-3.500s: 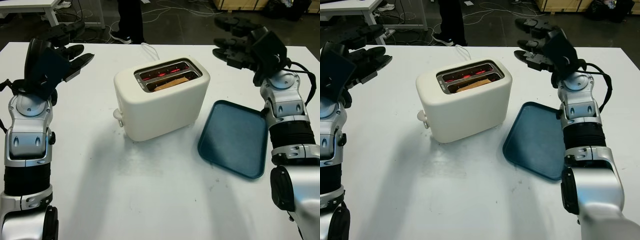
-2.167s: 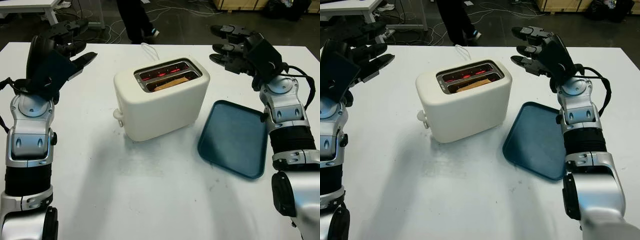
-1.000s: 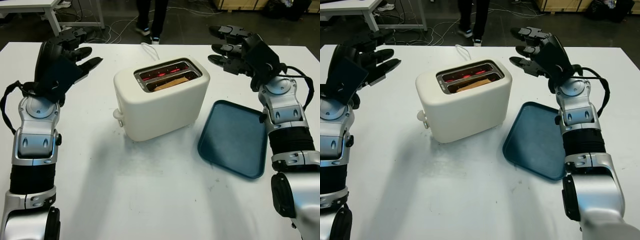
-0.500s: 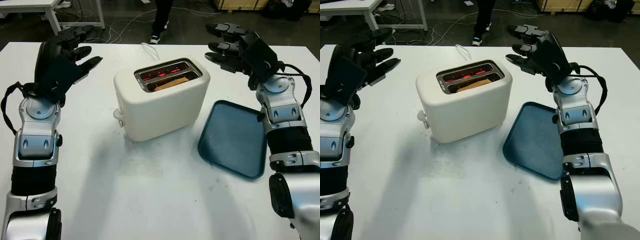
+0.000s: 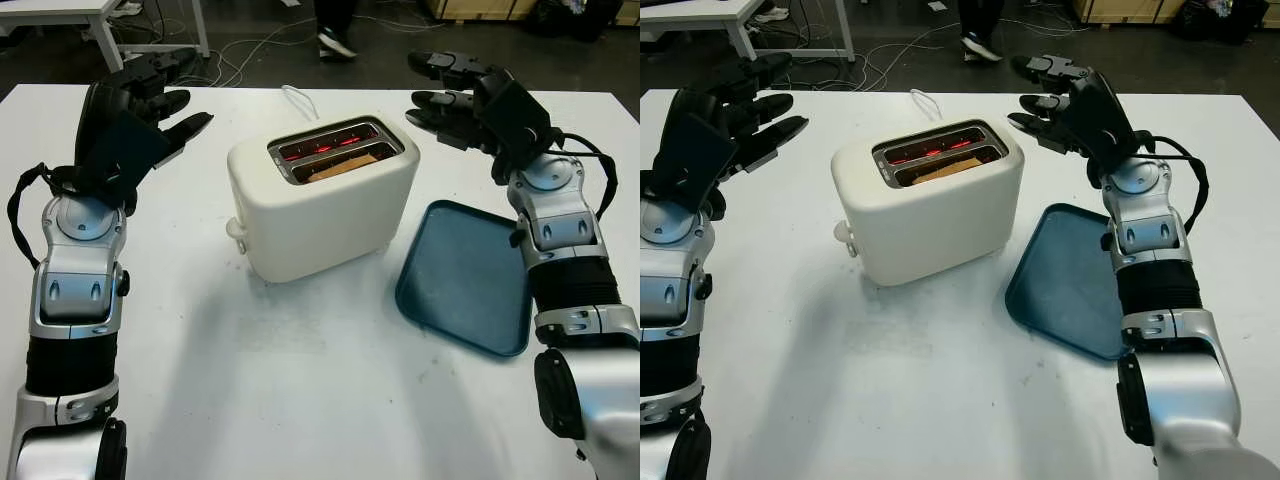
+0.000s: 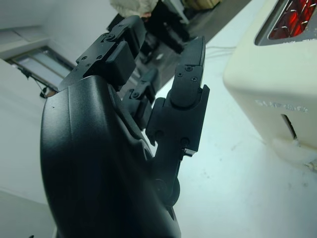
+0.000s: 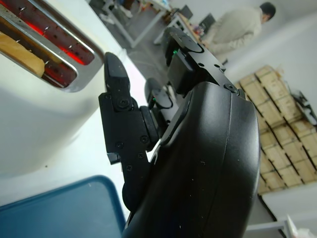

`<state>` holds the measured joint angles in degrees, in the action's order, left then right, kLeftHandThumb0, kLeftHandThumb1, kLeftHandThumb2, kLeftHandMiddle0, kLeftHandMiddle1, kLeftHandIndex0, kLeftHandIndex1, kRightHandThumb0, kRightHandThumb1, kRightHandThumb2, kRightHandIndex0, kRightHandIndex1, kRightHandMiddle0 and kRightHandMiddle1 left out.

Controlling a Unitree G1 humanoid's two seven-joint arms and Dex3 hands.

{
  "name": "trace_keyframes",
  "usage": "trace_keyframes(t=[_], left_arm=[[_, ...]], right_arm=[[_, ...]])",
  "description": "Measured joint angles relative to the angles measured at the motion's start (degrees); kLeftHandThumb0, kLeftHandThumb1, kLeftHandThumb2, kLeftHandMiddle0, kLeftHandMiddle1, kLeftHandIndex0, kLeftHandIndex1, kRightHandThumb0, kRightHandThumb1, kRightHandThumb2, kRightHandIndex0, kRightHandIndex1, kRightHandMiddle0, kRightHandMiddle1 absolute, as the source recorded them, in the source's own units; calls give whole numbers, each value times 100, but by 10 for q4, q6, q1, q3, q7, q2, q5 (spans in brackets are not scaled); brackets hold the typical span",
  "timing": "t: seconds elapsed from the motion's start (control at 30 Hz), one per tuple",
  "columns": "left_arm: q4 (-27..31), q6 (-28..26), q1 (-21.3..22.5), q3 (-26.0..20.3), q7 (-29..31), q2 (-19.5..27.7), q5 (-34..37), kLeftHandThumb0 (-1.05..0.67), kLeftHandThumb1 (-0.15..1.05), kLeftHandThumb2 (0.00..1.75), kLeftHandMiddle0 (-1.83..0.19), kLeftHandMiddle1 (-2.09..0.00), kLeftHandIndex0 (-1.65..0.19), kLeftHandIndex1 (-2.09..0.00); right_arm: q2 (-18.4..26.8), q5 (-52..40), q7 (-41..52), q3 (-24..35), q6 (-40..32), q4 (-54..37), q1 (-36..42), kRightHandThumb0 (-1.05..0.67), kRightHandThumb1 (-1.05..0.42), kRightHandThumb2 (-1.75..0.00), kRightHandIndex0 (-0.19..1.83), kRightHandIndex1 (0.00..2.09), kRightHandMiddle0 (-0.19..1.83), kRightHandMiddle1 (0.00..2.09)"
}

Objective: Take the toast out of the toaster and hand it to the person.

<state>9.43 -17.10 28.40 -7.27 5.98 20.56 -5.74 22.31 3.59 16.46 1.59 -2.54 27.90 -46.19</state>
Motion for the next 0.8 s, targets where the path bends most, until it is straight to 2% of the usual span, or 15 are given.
trace_keyframes(t=[0.8], left_arm=[[22, -13, -1, 4, 0, -2, -1, -33, 92, 11, -44, -41, -57, 0]], right_arm=[[0, -5, 1, 0, -1, -13, 3, -28, -92, -7, 63, 2, 57, 1]])
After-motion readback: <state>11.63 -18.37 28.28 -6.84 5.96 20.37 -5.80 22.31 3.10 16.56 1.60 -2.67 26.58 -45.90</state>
